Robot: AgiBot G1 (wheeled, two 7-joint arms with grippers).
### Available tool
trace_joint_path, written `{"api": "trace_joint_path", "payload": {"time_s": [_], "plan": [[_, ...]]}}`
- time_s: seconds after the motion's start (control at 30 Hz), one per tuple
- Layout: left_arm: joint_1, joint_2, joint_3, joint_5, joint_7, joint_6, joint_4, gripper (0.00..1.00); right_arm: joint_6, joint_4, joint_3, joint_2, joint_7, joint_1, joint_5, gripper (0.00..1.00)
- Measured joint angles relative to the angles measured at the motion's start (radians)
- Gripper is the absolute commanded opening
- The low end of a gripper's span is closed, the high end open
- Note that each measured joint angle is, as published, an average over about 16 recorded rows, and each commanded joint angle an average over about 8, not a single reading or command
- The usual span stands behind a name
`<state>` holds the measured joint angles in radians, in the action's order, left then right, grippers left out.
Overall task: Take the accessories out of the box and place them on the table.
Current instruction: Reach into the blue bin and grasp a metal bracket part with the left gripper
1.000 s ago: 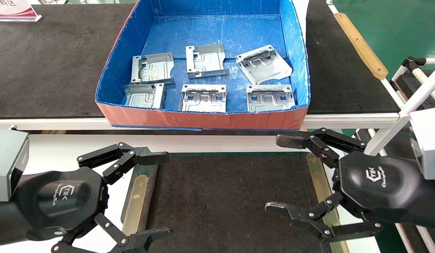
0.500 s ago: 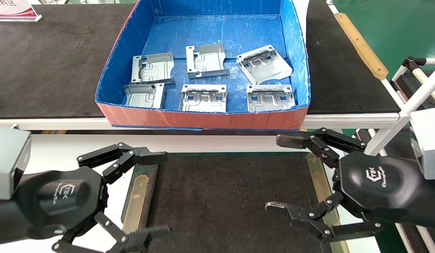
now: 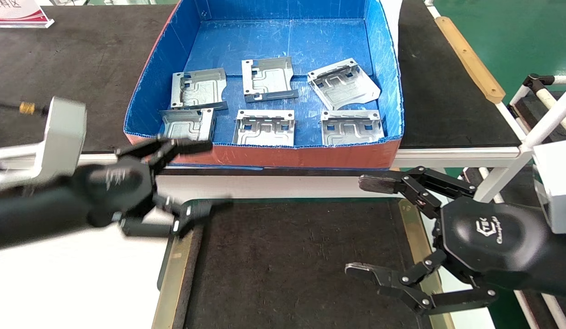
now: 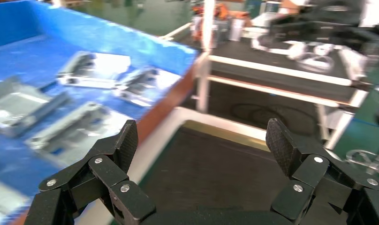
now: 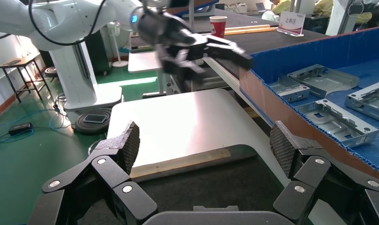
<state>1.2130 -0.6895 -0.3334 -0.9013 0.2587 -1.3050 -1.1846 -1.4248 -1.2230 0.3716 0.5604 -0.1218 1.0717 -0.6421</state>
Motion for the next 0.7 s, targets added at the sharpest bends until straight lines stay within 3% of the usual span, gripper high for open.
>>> {"api": "trace_joint_path", "payload": {"time_s": [0.7], "plan": [[0.248, -0.216, -0.097, -0.223, -0.017, 0.176, 0.287, 1.0, 0.0, 0.0, 0.0, 0.0, 0.0, 0.0, 0.0, 1.0]]}}
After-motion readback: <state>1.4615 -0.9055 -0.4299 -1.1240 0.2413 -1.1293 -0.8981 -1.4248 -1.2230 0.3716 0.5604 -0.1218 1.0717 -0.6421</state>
